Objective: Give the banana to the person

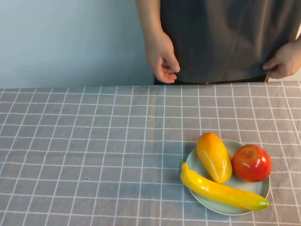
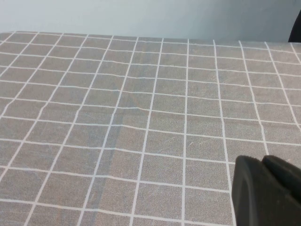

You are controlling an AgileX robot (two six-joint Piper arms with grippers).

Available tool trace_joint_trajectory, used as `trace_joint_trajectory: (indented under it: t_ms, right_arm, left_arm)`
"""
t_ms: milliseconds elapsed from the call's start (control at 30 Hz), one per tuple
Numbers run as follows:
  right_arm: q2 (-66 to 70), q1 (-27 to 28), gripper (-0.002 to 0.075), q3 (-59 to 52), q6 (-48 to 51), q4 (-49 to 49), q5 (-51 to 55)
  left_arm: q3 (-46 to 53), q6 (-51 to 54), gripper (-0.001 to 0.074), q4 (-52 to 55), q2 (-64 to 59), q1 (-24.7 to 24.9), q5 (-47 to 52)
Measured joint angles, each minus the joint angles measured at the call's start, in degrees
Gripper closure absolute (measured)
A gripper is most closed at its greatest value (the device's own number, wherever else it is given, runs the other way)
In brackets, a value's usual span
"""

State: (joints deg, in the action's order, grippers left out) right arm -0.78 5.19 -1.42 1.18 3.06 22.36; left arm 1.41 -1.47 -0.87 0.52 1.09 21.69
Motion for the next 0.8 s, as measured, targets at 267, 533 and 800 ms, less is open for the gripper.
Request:
trace_joint_trajectory:
  t_ms: [267, 533, 800]
  right_arm:
    - [0.0, -1.28, 0.0735, 0.0, 0.0, 0.0, 0.0]
    - [0.0, -1.72, 0.0735, 0.0, 0.0, 0.0, 0.0]
    - [0.0, -1.72, 0.0735, 0.0, 0.0, 0.0, 0.0]
  left_arm:
    - [0.0, 0.0, 0.0735, 0.0, 0.0, 0.0, 0.07]
    - [0.0, 0.0, 0.0735, 0.0, 0.0, 0.0, 0.07]
    - [0.0, 0.0, 0.0735, 0.0, 0.0, 0.0, 0.07]
